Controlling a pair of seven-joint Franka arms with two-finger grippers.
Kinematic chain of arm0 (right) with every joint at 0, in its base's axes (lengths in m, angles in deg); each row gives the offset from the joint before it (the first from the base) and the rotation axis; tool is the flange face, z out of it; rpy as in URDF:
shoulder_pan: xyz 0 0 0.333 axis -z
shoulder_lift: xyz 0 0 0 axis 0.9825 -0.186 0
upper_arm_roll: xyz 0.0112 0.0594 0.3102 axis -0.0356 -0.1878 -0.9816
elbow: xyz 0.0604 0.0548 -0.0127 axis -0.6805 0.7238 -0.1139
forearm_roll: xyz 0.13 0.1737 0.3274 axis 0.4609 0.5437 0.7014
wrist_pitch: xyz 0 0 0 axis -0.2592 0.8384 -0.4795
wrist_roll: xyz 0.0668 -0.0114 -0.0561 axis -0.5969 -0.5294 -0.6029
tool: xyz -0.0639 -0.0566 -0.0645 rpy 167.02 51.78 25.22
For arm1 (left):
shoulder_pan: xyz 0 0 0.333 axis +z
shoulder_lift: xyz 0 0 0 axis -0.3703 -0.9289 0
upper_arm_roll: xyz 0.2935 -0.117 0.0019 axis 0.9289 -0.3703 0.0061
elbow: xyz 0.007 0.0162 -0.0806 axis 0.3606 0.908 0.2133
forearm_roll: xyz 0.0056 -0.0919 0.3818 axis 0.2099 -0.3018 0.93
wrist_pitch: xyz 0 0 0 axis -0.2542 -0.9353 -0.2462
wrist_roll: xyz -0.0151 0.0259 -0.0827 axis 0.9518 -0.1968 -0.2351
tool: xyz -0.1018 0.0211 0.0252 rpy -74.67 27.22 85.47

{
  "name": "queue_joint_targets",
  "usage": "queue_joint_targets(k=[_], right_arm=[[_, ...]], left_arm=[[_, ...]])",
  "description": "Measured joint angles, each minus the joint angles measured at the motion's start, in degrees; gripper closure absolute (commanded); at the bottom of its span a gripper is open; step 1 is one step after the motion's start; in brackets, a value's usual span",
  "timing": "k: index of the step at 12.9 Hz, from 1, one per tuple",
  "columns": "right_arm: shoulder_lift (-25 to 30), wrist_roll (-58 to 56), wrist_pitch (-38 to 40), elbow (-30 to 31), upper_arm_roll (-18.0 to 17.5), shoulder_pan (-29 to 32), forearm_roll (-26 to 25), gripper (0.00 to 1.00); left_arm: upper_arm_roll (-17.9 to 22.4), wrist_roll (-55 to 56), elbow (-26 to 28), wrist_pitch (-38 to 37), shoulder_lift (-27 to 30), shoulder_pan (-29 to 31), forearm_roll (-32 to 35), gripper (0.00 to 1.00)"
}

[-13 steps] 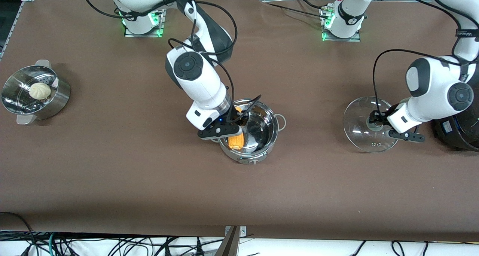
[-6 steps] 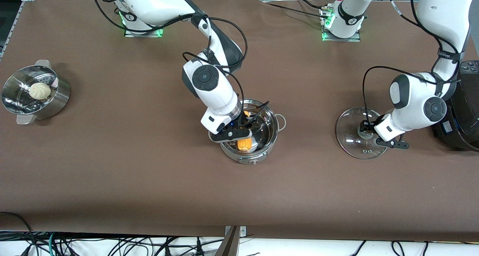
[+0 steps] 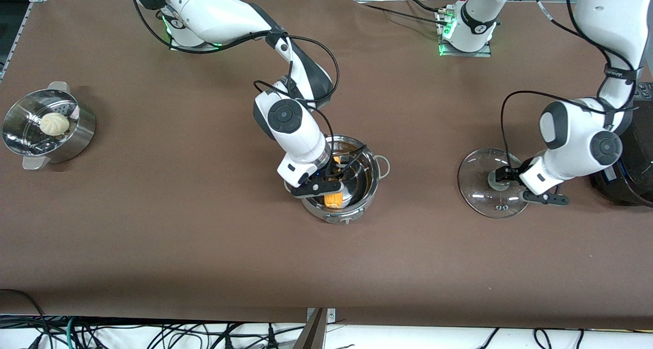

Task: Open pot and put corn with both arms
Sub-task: 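Lower the corn into the pot and open the right gripper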

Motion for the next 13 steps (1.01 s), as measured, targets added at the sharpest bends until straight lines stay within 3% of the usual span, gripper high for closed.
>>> queue_joint_targets(k=[5,8,13], right_arm=[[0.1,0.1,0.0,-1.1,0.0,-0.8,0.0,0.00],[3.2,0.1,7.6,-2.5,0.7,-0.9,-2.2,0.00],[13.5,-0.2,24.9,-3.0,5.8,0.0,-3.2,0.00]], left_arm=[[-0.1,3.1,-2.0,-12.1,14.7,0.2,0.0,0.00],[-1.1,8.1,-5.0,-22.5,24.1,0.1,0.0,0.00],[-1.3,9.1,-19.1,-34.2,26.2,0.1,0.0,0.00]])
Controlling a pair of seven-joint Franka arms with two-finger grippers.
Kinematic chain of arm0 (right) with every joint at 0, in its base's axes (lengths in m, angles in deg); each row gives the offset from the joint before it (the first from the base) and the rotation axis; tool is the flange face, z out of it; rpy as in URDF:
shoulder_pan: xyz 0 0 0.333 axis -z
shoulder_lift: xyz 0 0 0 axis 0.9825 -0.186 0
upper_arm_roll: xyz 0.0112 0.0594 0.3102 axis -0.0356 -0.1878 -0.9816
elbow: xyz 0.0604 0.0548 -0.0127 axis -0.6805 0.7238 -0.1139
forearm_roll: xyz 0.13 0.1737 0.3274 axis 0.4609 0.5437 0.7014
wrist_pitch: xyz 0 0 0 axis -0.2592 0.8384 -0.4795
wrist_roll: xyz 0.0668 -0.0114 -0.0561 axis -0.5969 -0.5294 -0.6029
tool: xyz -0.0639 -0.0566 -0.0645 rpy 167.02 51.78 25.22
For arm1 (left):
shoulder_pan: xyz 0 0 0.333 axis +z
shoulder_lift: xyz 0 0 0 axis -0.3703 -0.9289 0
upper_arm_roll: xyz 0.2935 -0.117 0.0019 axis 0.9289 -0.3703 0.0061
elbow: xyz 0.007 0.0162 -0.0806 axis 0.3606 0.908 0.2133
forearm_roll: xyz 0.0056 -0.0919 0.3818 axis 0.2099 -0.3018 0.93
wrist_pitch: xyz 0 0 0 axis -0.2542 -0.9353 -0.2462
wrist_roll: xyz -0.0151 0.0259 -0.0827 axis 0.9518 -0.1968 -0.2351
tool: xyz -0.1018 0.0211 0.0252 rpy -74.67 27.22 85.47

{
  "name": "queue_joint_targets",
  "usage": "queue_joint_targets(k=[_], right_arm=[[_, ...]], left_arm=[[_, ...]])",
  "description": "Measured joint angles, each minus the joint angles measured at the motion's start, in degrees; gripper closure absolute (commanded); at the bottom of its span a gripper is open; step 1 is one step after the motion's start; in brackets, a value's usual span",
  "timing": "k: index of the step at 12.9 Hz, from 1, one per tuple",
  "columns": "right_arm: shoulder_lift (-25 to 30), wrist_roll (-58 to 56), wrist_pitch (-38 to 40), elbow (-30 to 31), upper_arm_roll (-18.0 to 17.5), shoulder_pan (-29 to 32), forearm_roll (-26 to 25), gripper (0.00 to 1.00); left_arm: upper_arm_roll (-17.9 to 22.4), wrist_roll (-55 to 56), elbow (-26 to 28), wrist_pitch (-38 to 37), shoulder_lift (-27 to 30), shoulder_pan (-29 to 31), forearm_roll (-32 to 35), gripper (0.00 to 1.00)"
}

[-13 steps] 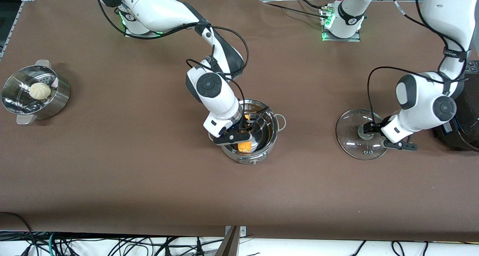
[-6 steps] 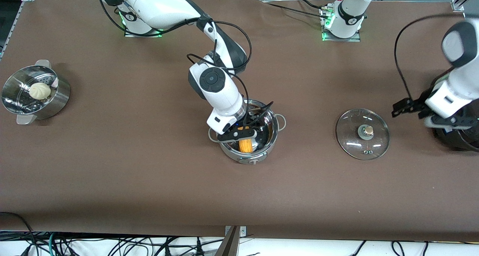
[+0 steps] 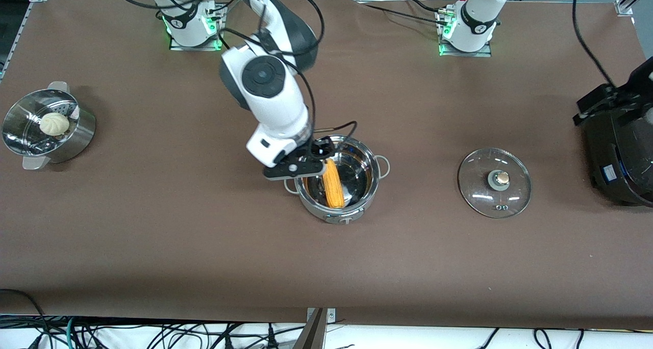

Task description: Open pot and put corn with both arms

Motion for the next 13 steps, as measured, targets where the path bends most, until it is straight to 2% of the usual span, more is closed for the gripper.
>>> queue_joint_targets(k=[4,8,10,12,13], right_arm=[[5.8,-4.4,11.2,0.0,2.7,3.4,-0.1,0.00],[9.6,-16.8,20.0,0.1,14.7,4.4,-0.1,0.00],[9.7,-22.0,22.0,0.3,19.4,4.9,-0.1,0.00],[9.7,-23.0,23.5,0.6,20.9,5.8,-0.1,0.00],[10.1,-23.1,23.8,0.8,20.3,7.7,-0.1,0.00]], left_arm=[[-0.5,0.5,-2.6,-0.8,-1.3,-0.3,0.0,0.00],[-0.2,0.7,-3.4,-0.8,-2.2,0.0,0.0,0.00],[-0.3,0.7,-3.5,-1.6,-2.2,0.0,0.0,0.00],[-0.9,0.7,-3.5,-2.7,-2.2,-0.2,0.0,0.00],[-1.1,0.7,-3.5,-2.9,-2.2,-0.3,0.0,0.00]])
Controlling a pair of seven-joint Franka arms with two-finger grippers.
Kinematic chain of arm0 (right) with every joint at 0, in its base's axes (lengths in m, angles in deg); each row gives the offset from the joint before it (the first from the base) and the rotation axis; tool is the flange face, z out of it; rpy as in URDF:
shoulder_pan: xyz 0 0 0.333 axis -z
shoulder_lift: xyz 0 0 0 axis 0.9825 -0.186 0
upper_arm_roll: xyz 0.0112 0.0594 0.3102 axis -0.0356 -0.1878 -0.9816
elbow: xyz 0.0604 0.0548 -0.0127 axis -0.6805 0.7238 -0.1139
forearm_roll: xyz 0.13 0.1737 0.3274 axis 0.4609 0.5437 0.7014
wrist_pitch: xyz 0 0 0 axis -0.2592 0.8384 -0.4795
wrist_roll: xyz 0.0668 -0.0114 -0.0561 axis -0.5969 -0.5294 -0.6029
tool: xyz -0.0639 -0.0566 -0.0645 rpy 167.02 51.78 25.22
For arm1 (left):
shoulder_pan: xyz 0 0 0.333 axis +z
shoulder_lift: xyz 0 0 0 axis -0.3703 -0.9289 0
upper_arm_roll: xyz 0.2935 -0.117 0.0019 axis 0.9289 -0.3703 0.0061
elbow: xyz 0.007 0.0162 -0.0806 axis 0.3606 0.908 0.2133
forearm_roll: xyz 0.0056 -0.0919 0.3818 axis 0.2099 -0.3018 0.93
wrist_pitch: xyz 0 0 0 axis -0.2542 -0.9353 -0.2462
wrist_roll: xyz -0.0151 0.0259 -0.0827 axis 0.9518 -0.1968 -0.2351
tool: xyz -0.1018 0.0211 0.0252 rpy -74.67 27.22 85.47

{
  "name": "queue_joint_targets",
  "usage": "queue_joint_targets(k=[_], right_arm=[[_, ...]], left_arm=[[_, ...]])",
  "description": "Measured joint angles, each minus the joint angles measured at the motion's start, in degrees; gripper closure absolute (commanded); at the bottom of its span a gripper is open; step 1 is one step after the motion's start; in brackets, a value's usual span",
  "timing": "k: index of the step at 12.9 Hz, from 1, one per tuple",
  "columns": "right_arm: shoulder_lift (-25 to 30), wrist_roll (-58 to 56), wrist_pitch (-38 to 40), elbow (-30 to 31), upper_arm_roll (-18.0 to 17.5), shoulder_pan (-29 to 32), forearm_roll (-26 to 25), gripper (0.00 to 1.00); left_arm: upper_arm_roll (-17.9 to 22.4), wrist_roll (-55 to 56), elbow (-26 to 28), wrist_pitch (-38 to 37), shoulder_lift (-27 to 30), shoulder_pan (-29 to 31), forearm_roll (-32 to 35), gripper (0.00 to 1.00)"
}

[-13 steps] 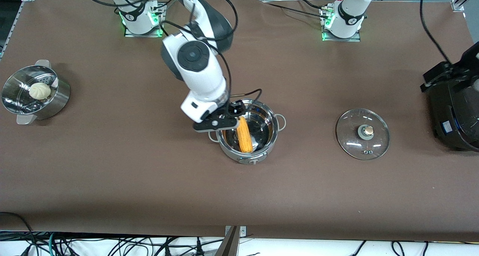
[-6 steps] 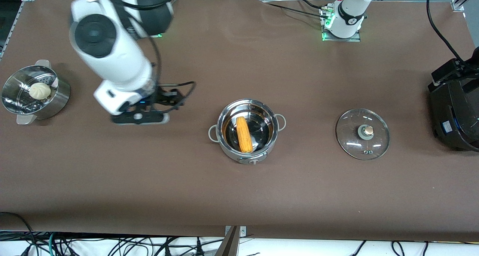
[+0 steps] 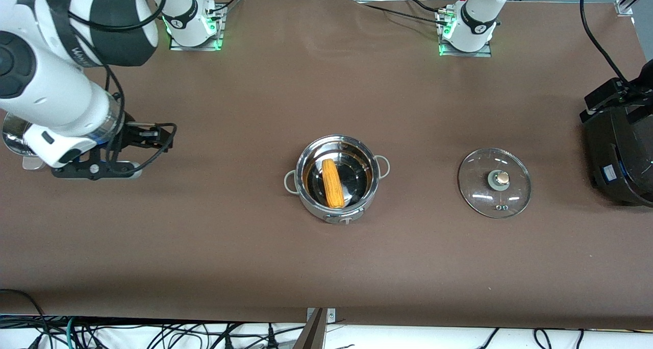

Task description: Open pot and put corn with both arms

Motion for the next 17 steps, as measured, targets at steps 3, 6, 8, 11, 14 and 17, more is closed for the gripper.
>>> queue_joint_targets(k=[3,6,8,11,14,17], right_arm=[[4.4,-0.6,-0.9,4.9,-12.1,14.9,-1.1,0.00],[10.6,-1.4,-5.5,12.4,-15.2,21.6,-2.0,0.00],[14.9,-1.3,-8.2,18.2,-15.7,23.0,-3.0,0.00],[20.4,-1.4,-9.3,23.6,-17.0,26.4,-3.1,0.00],[24.2,-1.3,-9.3,25.7,-20.5,28.8,-3.1,0.00],[24.2,-1.3,-9.5,27.6,-21.6,29.5,-3.1,0.00]], left_arm=[[-0.7,0.0,-0.1,-1.6,0.0,-0.1,0.0,0.00],[-1.4,0.0,-0.3,-2.1,0.0,-0.3,0.0,0.00],[-0.9,0.1,-1.3,-2.8,0.0,-2.6,0.5,0.00],[1.6,0.7,-1.9,-3.7,0.1,-6.5,2.7,0.00],[2.0,0.7,-1.9,-4.2,0.0,-6.6,2.8,0.00],[2.3,0.7,-1.9,-4.9,0.0,-6.6,2.8,0.00]])
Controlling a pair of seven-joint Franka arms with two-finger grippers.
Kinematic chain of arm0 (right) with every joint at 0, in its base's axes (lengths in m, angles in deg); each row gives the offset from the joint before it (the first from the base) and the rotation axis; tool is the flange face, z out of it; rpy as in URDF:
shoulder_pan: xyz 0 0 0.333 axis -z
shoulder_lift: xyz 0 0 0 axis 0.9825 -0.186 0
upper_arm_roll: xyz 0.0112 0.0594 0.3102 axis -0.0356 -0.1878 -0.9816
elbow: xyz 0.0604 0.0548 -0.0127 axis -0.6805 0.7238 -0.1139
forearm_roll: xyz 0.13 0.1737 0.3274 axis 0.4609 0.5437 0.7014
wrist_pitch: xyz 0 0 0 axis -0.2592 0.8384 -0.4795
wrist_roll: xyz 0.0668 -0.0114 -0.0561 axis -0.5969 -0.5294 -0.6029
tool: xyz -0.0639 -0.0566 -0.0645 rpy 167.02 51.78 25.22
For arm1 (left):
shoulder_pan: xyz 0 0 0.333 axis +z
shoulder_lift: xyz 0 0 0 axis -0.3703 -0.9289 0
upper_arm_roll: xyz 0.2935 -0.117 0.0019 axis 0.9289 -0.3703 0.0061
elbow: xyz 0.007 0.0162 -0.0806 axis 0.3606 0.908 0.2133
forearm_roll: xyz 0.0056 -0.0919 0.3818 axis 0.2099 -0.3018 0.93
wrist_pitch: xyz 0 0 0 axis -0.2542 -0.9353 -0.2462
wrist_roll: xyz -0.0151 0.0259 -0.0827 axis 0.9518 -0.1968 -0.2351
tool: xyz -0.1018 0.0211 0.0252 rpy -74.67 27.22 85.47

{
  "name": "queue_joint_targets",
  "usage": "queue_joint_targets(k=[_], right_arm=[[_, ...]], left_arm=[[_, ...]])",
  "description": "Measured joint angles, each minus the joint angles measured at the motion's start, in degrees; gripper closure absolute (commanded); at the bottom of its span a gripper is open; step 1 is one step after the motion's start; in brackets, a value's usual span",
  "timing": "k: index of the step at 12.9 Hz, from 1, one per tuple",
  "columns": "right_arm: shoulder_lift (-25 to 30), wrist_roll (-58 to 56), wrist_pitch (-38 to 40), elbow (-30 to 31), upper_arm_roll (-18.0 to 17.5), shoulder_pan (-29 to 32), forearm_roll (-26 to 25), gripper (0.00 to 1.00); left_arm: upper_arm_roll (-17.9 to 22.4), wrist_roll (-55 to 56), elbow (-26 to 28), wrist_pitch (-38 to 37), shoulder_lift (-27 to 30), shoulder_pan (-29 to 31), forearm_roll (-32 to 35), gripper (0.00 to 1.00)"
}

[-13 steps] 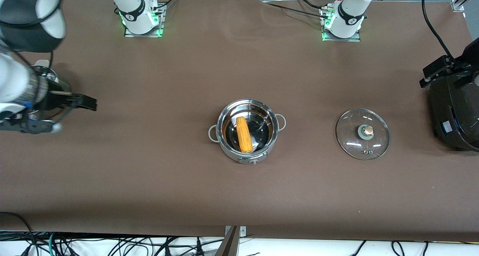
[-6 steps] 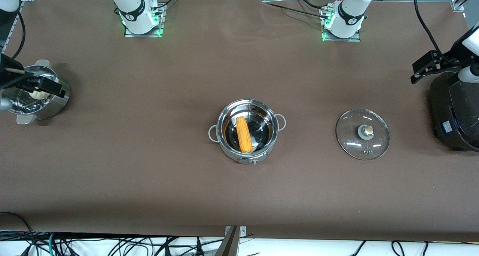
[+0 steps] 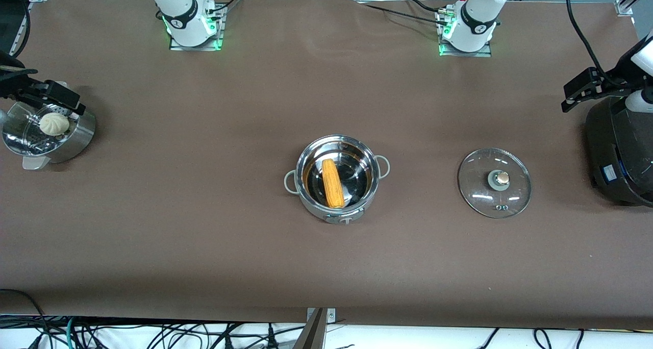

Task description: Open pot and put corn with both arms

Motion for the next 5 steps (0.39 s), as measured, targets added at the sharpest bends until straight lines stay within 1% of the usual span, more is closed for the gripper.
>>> queue_joint_targets(k=[5], right_arm=[[-1.8,-0.8,-0.4,0.0,-0.4,0.0,-0.9,0.00]], left_arm=[[0.2,0.0,0.0,-0.5,-0.2,0.1,0.0,0.00]])
